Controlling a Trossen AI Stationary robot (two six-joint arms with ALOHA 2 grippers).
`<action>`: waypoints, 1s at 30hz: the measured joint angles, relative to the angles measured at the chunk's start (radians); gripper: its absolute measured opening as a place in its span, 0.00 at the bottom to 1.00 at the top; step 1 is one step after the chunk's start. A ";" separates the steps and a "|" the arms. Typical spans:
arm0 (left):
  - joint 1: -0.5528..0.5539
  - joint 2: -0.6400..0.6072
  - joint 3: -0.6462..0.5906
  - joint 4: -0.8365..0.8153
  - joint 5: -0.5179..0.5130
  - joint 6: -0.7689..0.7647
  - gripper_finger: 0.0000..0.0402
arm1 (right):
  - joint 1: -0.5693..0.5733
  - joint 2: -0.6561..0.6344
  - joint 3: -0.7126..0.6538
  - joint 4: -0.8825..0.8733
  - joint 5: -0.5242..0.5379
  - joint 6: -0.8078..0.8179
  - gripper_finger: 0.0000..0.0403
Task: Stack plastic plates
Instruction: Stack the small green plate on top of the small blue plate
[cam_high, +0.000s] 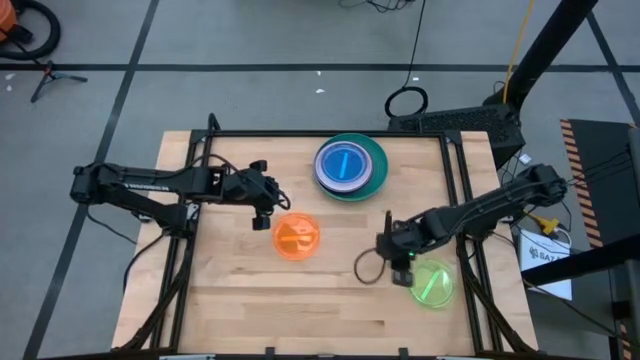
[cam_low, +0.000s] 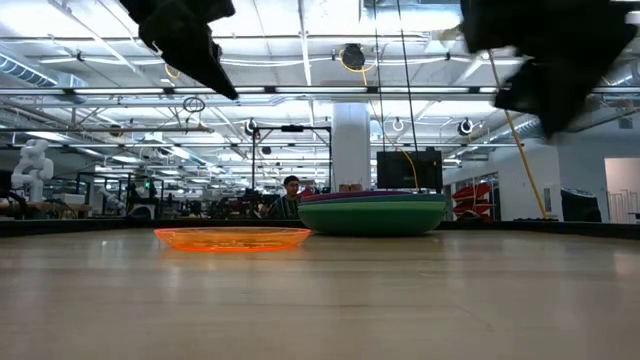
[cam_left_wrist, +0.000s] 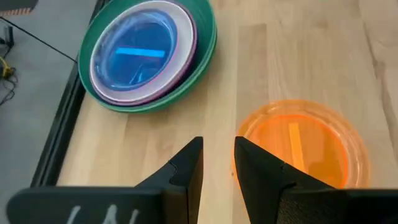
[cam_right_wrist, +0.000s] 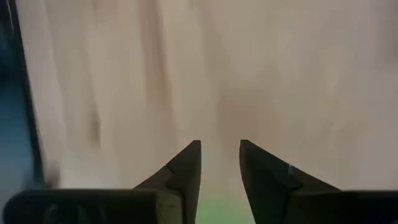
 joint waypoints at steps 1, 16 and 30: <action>-0.002 0.001 0.001 -0.012 0.000 -0.003 0.25 | 0.010 0.016 0.010 -0.061 -0.049 -0.020 0.25; -0.024 0.002 -0.001 -0.151 0.002 -0.015 0.25 | 0.115 0.218 0.014 -0.271 -0.040 -0.311 0.25; -0.024 0.002 -0.001 -0.172 0.002 -0.024 0.25 | 0.119 0.349 0.014 -0.263 -0.032 -0.468 0.25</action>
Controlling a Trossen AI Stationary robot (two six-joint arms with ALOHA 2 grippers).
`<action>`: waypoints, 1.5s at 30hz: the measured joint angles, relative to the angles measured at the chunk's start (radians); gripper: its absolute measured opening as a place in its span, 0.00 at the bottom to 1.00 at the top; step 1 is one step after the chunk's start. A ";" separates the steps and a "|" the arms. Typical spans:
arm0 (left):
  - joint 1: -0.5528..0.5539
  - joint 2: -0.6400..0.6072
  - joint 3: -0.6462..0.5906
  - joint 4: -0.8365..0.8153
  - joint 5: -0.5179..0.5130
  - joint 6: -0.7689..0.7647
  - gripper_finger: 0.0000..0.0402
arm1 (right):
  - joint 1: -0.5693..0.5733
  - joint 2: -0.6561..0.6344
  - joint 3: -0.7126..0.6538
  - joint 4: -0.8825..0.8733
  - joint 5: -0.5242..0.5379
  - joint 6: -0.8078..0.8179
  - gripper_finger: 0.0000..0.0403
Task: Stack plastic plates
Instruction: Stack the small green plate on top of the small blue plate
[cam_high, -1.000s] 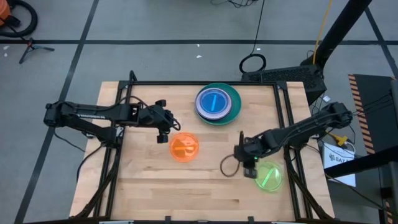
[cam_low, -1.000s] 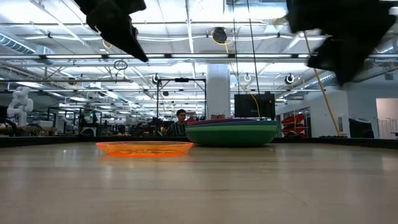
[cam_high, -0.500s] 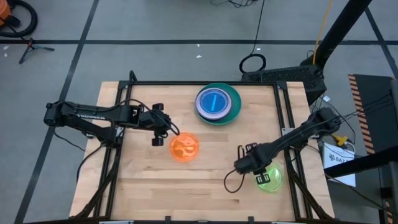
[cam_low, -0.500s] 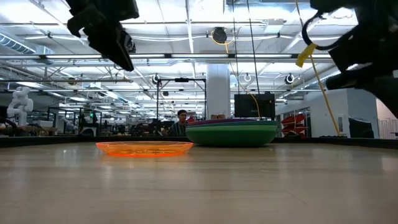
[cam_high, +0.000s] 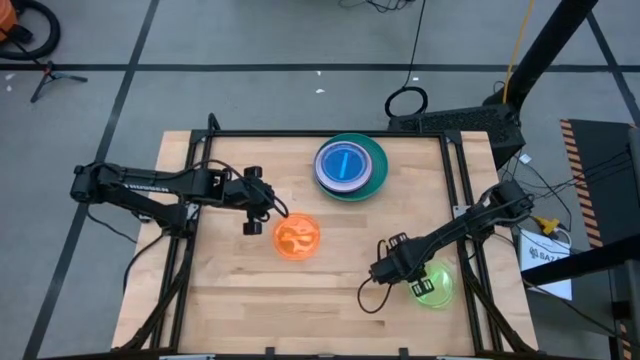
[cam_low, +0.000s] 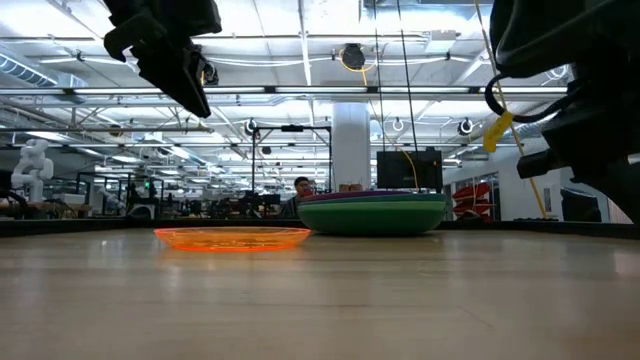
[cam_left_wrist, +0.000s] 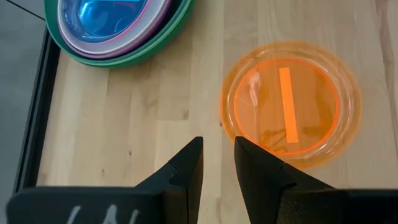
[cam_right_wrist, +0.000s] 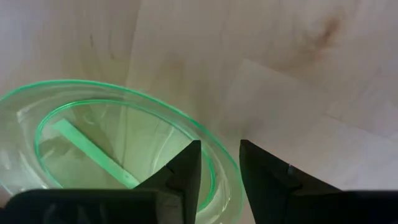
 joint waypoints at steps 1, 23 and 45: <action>0.000 0.000 0.000 0.000 0.000 0.000 0.25 | 0.000 0.006 0.000 0.004 0.000 -0.004 0.25; 0.000 0.000 0.001 -0.003 0.000 -0.002 0.25 | -0.003 0.023 0.000 0.025 -0.006 0.064 0.01; 0.000 0.000 0.001 -0.004 0.000 -0.006 0.25 | -0.140 -0.134 0.000 0.025 0.000 0.475 0.00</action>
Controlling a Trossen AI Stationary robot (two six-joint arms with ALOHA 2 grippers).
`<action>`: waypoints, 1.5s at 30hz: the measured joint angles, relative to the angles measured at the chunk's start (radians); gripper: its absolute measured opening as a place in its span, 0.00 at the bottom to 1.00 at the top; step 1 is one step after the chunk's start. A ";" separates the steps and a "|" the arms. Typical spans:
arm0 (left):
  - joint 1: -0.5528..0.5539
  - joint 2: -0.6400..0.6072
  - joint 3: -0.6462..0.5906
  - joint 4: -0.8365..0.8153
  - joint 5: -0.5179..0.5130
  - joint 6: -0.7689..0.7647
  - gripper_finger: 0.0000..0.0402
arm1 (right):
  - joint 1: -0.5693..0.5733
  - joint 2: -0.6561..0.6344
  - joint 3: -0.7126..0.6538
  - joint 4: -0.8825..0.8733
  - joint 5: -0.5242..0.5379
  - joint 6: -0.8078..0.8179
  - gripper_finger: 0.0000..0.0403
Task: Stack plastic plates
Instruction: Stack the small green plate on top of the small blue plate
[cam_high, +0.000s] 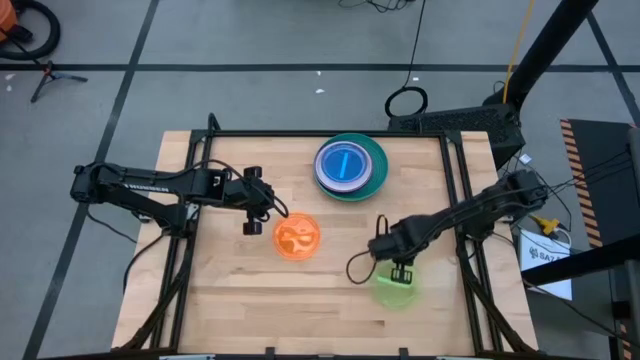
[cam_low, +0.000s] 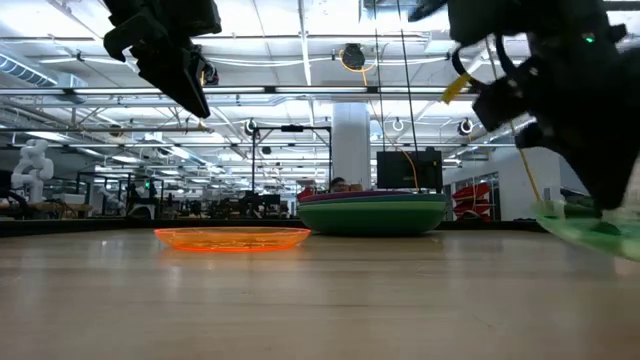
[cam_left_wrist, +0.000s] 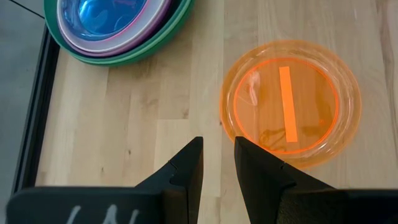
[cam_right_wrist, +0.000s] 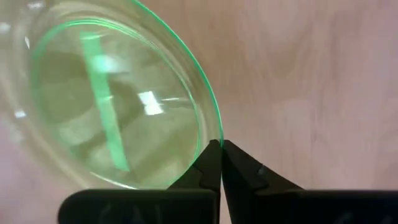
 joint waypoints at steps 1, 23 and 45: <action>0.000 0.000 0.000 -0.001 0.000 0.000 0.25 | -0.009 -0.016 0.000 0.019 0.000 0.000 0.00; 0.000 0.000 0.000 -0.005 0.000 -0.002 0.25 | -0.425 -0.307 0.000 0.357 0.146 0.078 0.00; 0.000 0.000 0.000 -0.002 0.000 0.007 0.25 | -1.001 -0.185 0.001 0.577 0.079 -0.008 0.00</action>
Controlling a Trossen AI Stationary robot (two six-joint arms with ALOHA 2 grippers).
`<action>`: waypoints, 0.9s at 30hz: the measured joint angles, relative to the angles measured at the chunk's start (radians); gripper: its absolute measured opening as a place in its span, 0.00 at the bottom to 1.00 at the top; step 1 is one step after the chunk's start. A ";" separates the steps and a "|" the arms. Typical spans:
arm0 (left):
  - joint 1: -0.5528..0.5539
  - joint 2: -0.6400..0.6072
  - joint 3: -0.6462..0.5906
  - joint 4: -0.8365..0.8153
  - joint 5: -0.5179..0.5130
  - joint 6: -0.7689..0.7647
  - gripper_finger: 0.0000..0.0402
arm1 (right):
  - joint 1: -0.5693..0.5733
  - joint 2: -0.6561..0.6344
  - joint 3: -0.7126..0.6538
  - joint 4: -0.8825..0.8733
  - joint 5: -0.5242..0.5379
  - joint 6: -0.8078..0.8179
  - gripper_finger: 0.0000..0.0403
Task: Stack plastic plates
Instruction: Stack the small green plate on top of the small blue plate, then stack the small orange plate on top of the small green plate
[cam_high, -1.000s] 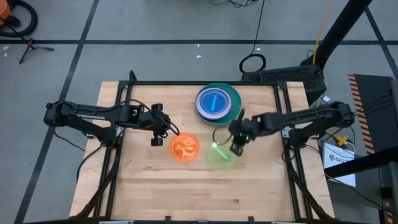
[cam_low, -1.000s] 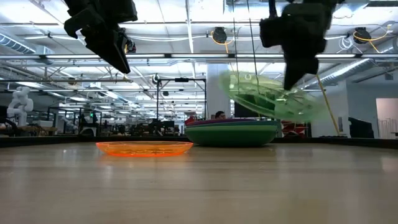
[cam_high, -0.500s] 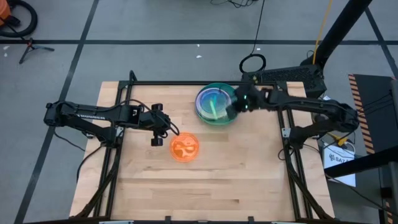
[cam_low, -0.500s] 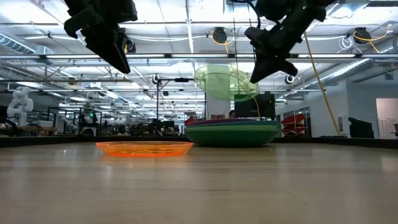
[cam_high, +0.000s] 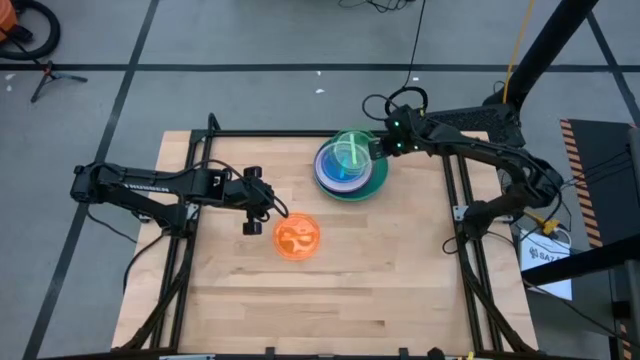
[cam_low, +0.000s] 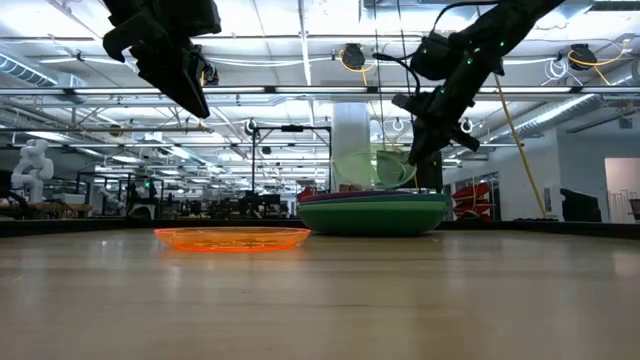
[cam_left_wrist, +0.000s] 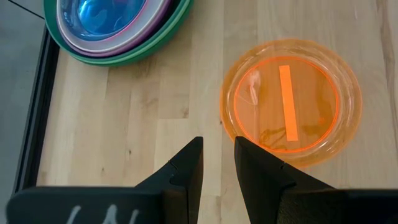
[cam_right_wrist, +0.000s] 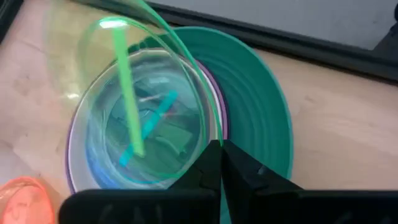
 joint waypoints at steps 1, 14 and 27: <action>0.000 0.000 0.000 0.000 0.000 0.000 0.25 | -0.004 0.008 0.000 0.004 -0.004 0.000 0.00; 0.000 0.000 0.000 0.000 0.000 0.008 0.25 | -0.011 0.039 0.000 0.013 -0.004 -0.019 0.14; 0.000 0.000 0.000 0.002 0.000 -0.038 0.25 | 0.050 0.033 0.000 0.005 -0.046 -0.101 0.30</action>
